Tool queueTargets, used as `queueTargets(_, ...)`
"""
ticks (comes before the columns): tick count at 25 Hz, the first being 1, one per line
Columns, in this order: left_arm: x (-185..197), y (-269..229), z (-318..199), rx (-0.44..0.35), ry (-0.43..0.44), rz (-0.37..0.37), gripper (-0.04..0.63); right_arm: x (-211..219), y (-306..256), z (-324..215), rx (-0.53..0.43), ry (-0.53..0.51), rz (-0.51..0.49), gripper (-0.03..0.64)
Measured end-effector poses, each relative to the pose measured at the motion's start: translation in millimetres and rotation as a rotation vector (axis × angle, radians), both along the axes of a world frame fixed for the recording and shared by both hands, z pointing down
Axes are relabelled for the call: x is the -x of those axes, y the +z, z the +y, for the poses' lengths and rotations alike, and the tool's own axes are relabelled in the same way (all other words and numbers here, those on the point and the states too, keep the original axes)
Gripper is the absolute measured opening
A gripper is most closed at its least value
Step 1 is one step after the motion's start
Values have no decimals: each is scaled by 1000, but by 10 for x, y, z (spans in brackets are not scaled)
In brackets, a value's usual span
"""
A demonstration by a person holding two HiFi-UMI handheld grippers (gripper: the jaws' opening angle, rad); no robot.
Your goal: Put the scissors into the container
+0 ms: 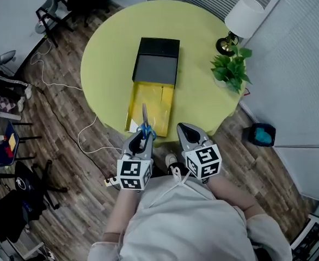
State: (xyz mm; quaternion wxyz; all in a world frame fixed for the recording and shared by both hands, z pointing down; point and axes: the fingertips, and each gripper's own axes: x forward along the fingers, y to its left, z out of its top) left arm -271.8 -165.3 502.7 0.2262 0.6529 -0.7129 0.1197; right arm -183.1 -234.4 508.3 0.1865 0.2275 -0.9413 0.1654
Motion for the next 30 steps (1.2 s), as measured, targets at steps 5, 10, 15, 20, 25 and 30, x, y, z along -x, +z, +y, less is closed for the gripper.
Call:
queueTargets(5, 183, 132, -307, 48, 122, 16, 84, 20, 14, -216, 9, 143, 20, 2)
queueTargets(10, 420, 335, -448, 110, 202, 28, 84, 158, 59, -270, 31, 250, 46, 0)
queueTargets(15, 547, 643, -542, 196, 284, 36, 84, 380, 91, -274, 42, 303, 50, 2)
queueTargets(20, 590, 1035, -660, 302, 365, 46, 84, 495, 190, -327, 54, 352, 67, 0)
queueTargets(25, 562, 1362, -766, 432, 408, 75, 84, 463, 263, -351, 58, 385, 95, 2)
queueTargets(30, 527, 1580, -820, 528, 452, 41, 86, 415, 289, -400, 57, 406, 110, 2)
